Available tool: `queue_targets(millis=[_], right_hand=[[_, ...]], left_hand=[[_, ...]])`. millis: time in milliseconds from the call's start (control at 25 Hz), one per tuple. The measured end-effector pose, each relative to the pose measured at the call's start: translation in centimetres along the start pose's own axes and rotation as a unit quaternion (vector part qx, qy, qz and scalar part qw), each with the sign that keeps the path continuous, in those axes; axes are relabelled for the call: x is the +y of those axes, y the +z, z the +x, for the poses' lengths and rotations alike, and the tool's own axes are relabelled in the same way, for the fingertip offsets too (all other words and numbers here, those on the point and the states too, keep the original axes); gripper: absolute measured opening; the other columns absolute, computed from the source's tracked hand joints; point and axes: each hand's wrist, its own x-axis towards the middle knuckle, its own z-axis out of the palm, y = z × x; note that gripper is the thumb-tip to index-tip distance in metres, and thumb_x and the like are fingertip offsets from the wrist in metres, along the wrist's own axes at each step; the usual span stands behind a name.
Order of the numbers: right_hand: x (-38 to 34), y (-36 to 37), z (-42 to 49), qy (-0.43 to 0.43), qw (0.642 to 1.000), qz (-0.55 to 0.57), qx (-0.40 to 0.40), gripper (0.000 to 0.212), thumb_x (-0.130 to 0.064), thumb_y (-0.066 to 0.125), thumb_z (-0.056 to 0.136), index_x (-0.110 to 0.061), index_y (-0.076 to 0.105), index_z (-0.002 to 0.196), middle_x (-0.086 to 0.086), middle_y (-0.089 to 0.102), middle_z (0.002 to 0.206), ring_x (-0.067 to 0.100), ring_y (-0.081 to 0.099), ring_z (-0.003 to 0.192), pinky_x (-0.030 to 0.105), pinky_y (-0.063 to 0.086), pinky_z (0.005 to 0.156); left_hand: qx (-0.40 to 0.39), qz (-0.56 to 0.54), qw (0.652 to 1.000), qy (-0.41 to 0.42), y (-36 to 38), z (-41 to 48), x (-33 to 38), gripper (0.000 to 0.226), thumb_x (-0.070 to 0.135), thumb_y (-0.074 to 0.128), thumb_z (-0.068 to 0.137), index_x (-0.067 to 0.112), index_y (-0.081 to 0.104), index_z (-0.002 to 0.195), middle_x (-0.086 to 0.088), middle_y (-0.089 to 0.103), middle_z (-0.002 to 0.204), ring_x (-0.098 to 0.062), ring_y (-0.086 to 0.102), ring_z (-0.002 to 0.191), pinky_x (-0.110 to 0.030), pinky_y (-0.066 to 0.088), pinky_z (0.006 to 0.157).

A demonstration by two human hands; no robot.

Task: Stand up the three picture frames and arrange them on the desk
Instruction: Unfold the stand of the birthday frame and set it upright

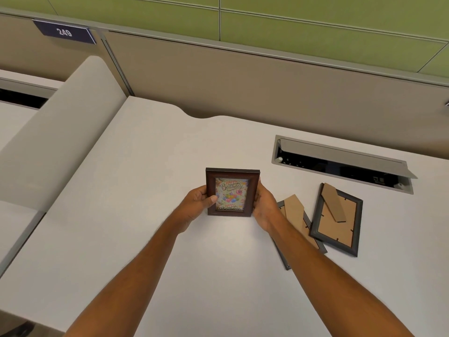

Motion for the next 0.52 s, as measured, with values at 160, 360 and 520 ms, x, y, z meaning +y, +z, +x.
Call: queue_targets(millis=[160, 360, 520], right_hand=[[-0.4, -1.5, -0.5, -0.03, 0.999, 0.011, 0.008, 0.053, -0.058, 0.052, 0.109, -0.012, 0.078, 0.118, 0.009, 0.083, 0.113, 0.03, 0.075, 0.117, 0.046, 0.058, 0.109], [-1.0, -4.2, -2.3, -0.07, 0.997, -0.013, 0.008, 0.056, -0.06, 0.054, 0.106, -0.013, 0.075, 0.128, 0.006, 0.083, 0.122, 0.023, 0.076, 0.121, 0.039, 0.055, 0.112], [-0.9, -7.4, -4.7, -0.095, 0.995, -0.016, 0.012, 0.057, -0.06, 0.057, 0.105, -0.012, 0.075, 0.13, 0.006, 0.083, 0.124, 0.022, 0.078, 0.12, 0.039, 0.056, 0.109]], left_hand=[[0.036, 0.001, 0.999, -0.004, 0.1, -0.9, -1.1, 0.037, 0.015, 0.072, 0.104, 0.013, 0.066, 0.141, -0.001, 0.079, 0.134, -0.017, 0.074, 0.126, -0.019, 0.059, 0.095], [0.156, -0.024, 0.988, 0.005, 1.2, -3.2, -2.5, 0.051, 0.036, 0.082, 0.095, 0.021, 0.064, 0.14, 0.003, 0.074, 0.136, -0.013, 0.069, 0.127, -0.036, 0.053, 0.109], [0.348, -0.076, 0.934, -0.018, 4.5, -5.6, -4.1, 0.033, 0.041, 0.069, 0.105, 0.021, 0.066, 0.131, -0.005, 0.072, 0.129, -0.026, 0.07, 0.117, -0.047, 0.058, 0.104]])
